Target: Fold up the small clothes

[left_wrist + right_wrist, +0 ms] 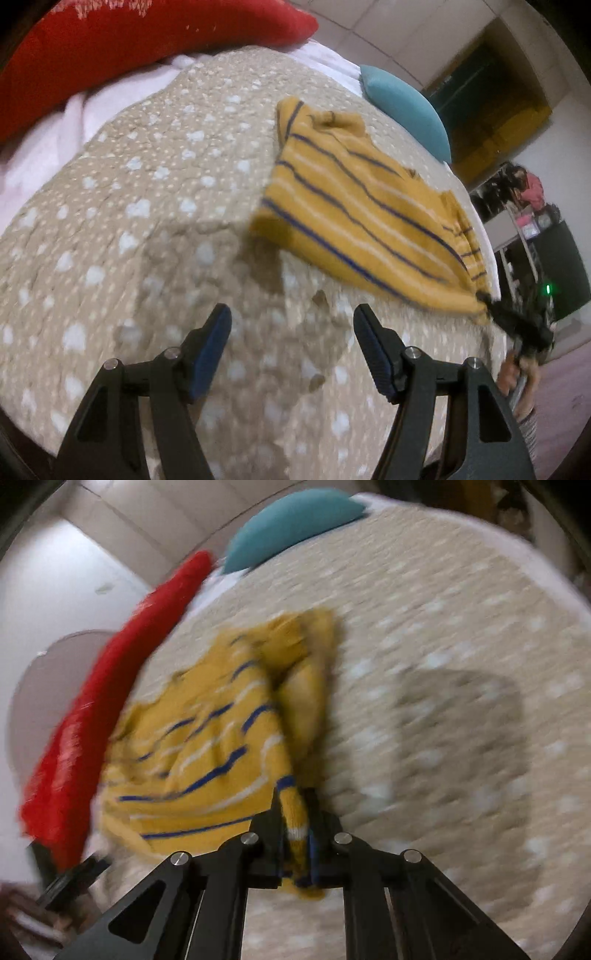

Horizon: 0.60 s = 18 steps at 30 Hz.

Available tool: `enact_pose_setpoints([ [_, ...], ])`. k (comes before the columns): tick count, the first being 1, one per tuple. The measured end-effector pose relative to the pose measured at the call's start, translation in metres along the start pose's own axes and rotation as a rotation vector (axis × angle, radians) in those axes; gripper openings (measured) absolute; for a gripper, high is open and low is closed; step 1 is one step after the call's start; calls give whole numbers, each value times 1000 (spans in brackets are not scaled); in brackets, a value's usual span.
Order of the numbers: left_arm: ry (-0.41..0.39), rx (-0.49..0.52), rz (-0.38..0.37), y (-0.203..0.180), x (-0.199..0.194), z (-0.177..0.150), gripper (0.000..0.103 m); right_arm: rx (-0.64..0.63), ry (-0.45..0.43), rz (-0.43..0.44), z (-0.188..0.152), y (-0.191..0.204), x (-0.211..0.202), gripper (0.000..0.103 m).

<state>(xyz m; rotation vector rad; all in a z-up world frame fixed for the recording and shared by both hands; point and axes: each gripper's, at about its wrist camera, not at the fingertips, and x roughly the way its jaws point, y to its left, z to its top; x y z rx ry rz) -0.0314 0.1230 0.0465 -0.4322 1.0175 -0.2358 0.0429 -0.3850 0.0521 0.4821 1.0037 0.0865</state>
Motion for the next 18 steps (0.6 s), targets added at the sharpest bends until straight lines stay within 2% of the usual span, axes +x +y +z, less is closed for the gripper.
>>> enact_pose_setpoints([
  [1, -12, 28, 11, -4, -6, -5, 68, 3, -12, -53, 3, -4, -3, 12],
  [3, -36, 68, 25, -11, -12, -9, 68, 16, -18, -109, 4, -7, -13, 42],
  [4, -54, 87, 31, -16, -14, -9, 68, 14, -24, -105, 4, -6, -18, 42],
  [8, -121, 119, 19, -37, -7, -1, 74, -42, -163, -81, 0, 26, -58, 42],
  [10, -121, 109, 12, -44, 7, 6, 75, -74, -177, -45, 5, 47, -59, 42],
  [12, -135, 115, 15, -51, 22, 10, 75, -117, -154, -25, 11, 70, -49, 42],
  [14, -178, 155, 66, -57, 31, 9, 75, -147, -128, -30, 18, 92, -28, 42],
  [16, -217, 202, 120, -61, 37, 7, 75, -168, -99, -39, 31, 112, 0, 42],
  [18, -233, 230, 123, -56, 41, 2, 75, -163, -47, -70, 51, 128, 37, 42],
])
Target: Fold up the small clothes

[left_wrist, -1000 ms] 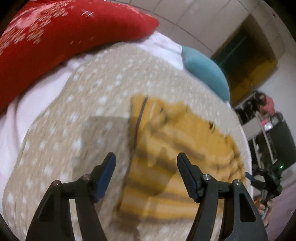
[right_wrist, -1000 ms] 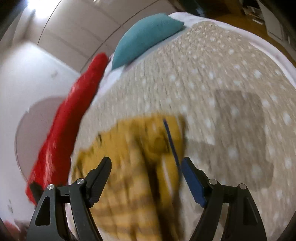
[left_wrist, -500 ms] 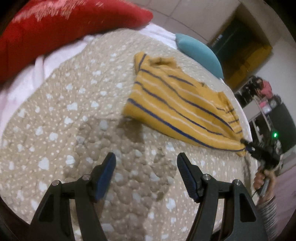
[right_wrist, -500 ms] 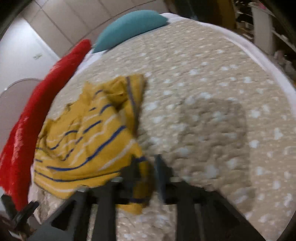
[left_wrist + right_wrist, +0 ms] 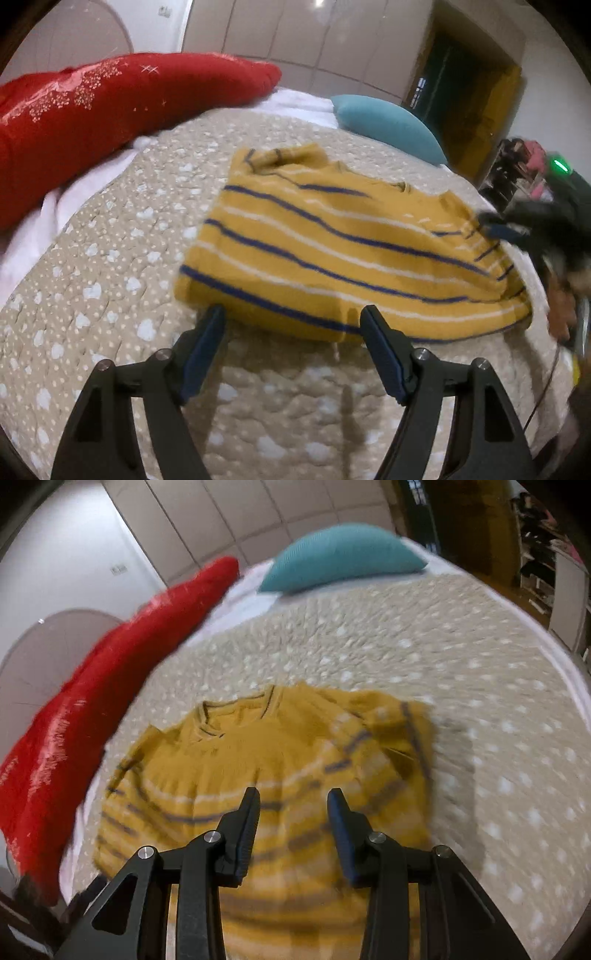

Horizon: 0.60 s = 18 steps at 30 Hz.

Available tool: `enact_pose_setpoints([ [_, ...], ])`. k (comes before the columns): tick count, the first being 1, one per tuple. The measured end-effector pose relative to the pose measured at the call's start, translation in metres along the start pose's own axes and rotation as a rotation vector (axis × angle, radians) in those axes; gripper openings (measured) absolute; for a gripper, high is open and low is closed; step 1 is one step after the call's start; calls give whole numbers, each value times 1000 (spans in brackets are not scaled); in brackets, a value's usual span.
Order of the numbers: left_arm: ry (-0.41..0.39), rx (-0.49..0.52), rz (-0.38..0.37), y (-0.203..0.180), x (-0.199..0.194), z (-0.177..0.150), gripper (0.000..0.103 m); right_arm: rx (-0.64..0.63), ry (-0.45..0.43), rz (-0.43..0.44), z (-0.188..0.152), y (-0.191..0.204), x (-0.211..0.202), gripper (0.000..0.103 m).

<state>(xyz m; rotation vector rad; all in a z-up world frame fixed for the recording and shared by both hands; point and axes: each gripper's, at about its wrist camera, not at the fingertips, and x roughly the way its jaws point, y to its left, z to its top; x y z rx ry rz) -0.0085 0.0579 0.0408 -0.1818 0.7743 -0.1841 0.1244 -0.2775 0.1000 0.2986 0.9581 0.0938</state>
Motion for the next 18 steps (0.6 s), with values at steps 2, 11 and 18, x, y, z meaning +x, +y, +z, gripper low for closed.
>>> enact_pose_setpoints([
  [2, 9, -7, -36, 9, 4, -5, 75, -3, 39, -63, 15, 8, 37, 42],
  [11, -26, -121, -158, 45, -14, 3, 75, -57, 52, -260, 46, 41, 72, 53],
  [18, -67, -260, -144, 91, -35, 6, 77, -268, 41, -27, 17, 157, 59, 53],
])
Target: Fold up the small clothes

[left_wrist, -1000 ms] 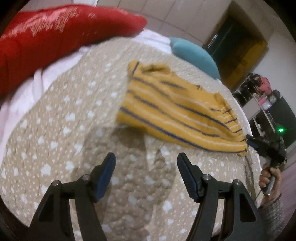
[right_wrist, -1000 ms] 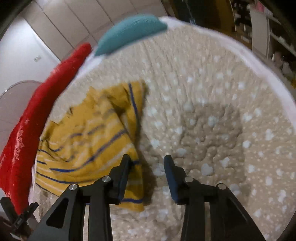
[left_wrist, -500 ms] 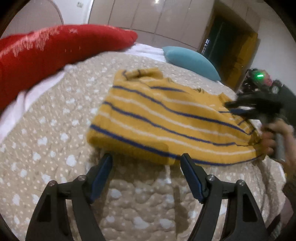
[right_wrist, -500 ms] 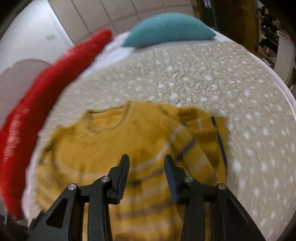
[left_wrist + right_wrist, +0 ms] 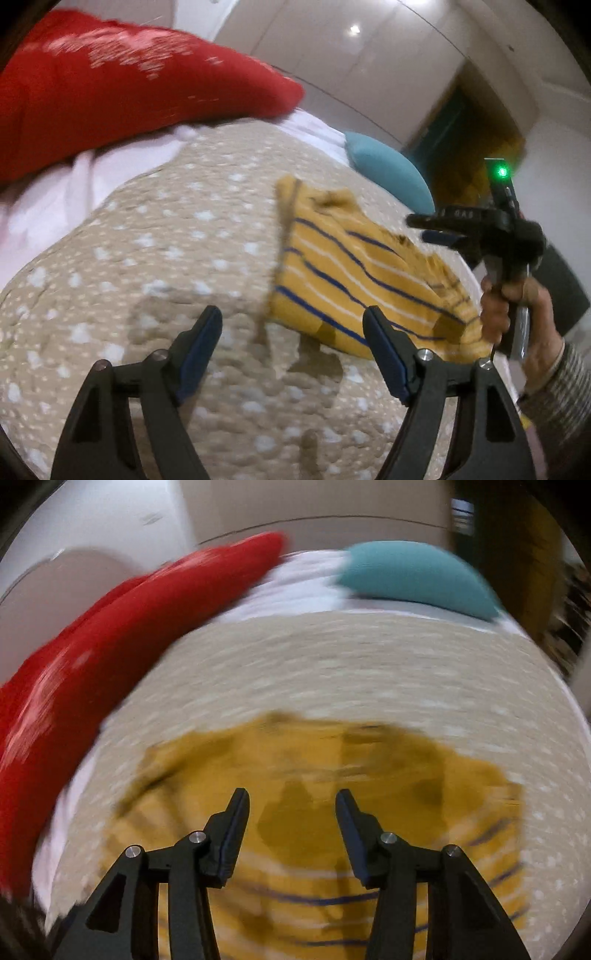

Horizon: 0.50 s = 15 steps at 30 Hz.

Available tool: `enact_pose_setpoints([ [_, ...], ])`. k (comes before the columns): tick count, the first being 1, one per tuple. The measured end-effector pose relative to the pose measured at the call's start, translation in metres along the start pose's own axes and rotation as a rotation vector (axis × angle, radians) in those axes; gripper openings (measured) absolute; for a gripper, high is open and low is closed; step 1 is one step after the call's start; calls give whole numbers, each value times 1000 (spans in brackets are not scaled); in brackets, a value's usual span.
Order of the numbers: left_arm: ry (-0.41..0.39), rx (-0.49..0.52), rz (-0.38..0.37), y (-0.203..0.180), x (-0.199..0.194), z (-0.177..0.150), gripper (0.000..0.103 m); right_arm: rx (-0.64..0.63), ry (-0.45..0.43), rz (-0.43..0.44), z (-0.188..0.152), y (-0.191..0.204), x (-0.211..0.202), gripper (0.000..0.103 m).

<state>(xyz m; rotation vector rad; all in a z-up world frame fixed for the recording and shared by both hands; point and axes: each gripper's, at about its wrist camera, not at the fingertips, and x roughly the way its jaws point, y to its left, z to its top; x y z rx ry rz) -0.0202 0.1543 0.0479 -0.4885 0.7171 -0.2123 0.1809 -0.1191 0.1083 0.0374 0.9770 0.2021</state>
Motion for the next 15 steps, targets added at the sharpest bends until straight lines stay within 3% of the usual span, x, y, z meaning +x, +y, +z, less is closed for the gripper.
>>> enact_pose_setpoints([
  [2, -2, -31, 14, 13, -3, 2, 77, -96, 35, 25, -2, 41, 17, 51],
  [5, 1, -54, 23, 26, -7, 3, 77, -217, 85, -20, 0, 98, 54, 50],
  [8, -6, -67, 29, 35, -12, 4, 77, -256, 149, -97, 7, 129, 100, 50],
  [12, -30, -97, 36, 47, -21, 6, 78, -280, 181, -211, 15, 146, 130, 58],
  [15, -38, -112, 40, 52, -25, 8, 78, -243, 179, -208, 24, 143, 118, 58],
])
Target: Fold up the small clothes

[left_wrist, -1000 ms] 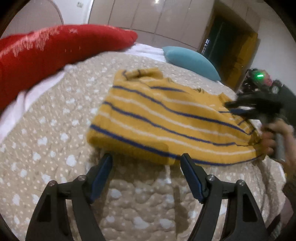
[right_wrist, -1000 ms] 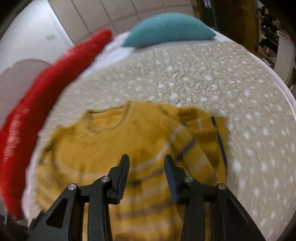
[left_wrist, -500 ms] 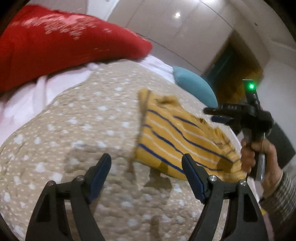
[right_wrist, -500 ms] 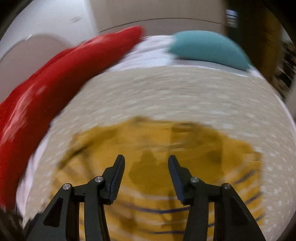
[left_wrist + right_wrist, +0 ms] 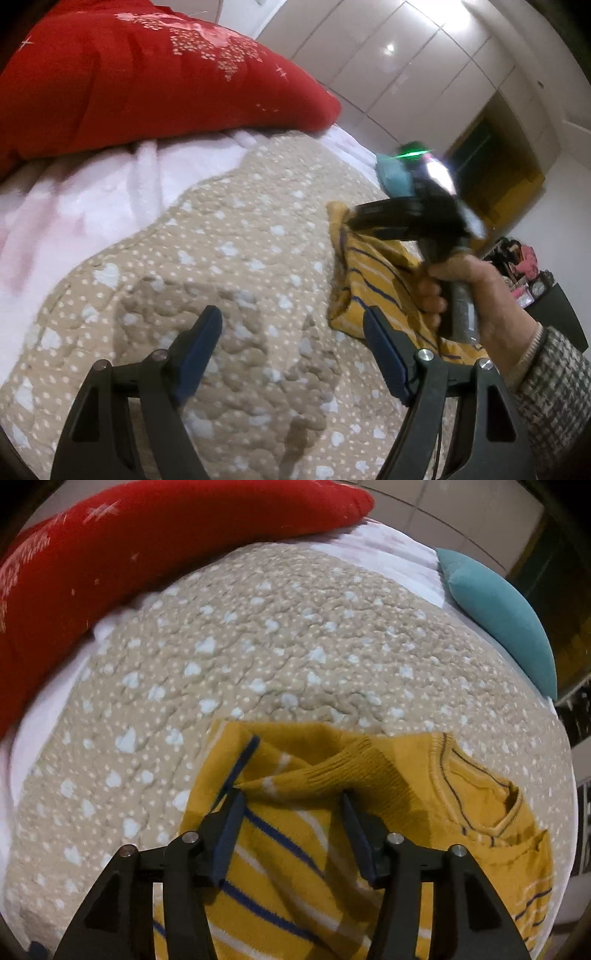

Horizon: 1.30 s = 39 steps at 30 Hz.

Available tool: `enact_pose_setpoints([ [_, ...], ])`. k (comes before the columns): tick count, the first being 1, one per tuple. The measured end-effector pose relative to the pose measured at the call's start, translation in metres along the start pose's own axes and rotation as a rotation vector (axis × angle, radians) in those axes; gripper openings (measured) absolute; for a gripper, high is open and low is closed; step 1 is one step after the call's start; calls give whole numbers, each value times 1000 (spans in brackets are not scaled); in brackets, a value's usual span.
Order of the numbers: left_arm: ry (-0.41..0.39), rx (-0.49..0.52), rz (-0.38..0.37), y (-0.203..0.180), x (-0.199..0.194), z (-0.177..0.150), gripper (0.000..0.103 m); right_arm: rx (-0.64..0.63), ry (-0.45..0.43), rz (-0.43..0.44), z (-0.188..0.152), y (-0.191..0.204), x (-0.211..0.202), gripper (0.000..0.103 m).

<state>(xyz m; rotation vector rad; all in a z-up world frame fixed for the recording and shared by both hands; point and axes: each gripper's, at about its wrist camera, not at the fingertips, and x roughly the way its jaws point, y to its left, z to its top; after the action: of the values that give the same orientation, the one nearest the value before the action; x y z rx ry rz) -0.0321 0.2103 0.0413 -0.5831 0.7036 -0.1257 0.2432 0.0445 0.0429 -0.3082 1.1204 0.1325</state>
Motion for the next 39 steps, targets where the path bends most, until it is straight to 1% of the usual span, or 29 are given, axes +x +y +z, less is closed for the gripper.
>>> enact_pose_setpoints([
  [1, 3, -5, 1, 1, 0, 0, 78, 14, -22, 14, -1, -7, -8, 59],
  [3, 14, -13, 8, 3, 1, -1, 78, 34, -71, 46, -10, -16, -31, 68],
  [5, 16, -9, 16, 2, 2, -1, 78, 38, -101, 70, -24, -23, -51, 73],
  [7, 15, -3, 20, 0, 2, -3, 78, 35, -115, 86, -41, -30, -66, 74],
  [9, 17, 2, 23, -1, 2, -4, 78, 42, -127, 105, -64, -44, -79, 74],
  [11, 21, 6, 31, -4, 3, -6, 78, 56, -131, 126, -87, -63, -85, 74],
  [12, 23, 8, 32, -6, 4, -6, 78, 74, -136, 127, -104, -78, -89, 74],
  [13, 24, 12, 35, -9, 4, -7, 78, 89, -139, 120, -114, -87, -92, 74],
  [15, 20, 24, 41, -15, 5, -8, 78, 150, -132, 103, -140, -125, -89, 74],
  [16, 18, 32, 42, -18, 5, -9, 78, 178, -120, 96, -148, -138, -88, 74],
  [17, 16, 44, 39, -24, 6, -10, 78, 235, -100, 76, -161, -165, -82, 74],
  [19, 9, 63, 33, -34, 7, -11, 78, 323, -75, 35, -179, -202, -74, 74],
  [21, 2, 86, 28, -45, 9, -14, 78, 439, -52, -22, -201, -251, -67, 70],
  [23, -3, 108, 21, -56, 11, -18, 78, 512, -64, -50, -215, -281, -71, 69],
  [24, -5, 118, 19, -61, 13, -20, 78, 533, -75, -56, -219, -289, -76, 69],
  [26, -11, 144, 14, -71, 16, -23, 78, 541, -113, -78, -220, -295, -88, 69],
  [28, -15, 168, 13, -80, 20, -27, 78, 530, -168, -67, -215, -295, -99, 69],
  [30, -11, 199, 14, -90, 26, -33, 78, 518, -221, -18, -203, -289, -106, 69],
  [32, 0, 225, 17, -96, 30, -39, 78, 482, -238, 32, -188, -280, -103, 69],
  [34, 12, 242, 21, -99, 35, -42, 78, 428, -227, 65, -172, -264, -93, 69],
  [36, 27, 251, 28, -100, 40, -45, 78, 384, -190, 110, -155, -254, -73, 68],
  [37, 33, 249, 28, -100, 42, -44, 78, 377, -171, 114, -149, -250, -63, 68],
  [39, 44, 238, 25, -98, 45, -43, 78, 394, -117, 64, -141, -255, -38, 68],
])
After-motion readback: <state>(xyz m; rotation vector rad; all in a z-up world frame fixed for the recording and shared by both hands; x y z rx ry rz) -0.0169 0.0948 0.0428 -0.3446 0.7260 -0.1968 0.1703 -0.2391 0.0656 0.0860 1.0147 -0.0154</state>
